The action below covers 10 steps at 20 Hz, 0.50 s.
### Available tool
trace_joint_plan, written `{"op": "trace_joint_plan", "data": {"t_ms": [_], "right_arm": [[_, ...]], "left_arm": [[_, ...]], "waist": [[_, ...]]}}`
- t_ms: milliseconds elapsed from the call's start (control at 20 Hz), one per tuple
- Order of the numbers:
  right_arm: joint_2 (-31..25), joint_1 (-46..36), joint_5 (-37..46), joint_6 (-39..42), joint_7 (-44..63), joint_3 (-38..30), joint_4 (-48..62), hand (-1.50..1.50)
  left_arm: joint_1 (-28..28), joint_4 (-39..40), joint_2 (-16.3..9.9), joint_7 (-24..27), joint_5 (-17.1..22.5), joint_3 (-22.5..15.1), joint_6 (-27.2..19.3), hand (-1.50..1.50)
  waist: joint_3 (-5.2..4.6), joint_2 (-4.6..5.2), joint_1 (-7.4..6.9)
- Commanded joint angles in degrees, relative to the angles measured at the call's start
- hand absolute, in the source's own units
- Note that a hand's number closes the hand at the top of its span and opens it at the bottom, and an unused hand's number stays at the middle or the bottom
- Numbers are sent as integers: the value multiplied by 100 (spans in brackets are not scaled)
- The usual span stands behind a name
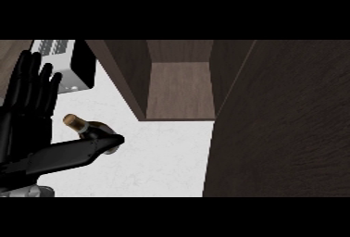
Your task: Pick up the wine, place it into the cabinet and close the cabinet
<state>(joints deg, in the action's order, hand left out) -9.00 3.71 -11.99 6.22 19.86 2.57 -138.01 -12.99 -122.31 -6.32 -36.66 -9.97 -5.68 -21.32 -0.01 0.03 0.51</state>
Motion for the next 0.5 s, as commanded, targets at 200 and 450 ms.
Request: {"op": "trace_joint_plan", "data": {"t_ms": [200,450], "right_arm": [[-144,377,-1042,419,243,-605,-497,-150],[-104,498,-1300,710,-2,-823,-307,-150]], "left_arm": [[606,894,68,1408,300,515,45,-150],[1423,1183,98,2453,791,723,404,-150]], "waist": [[-1,-6,-10],[-2,-13,-34]]}}
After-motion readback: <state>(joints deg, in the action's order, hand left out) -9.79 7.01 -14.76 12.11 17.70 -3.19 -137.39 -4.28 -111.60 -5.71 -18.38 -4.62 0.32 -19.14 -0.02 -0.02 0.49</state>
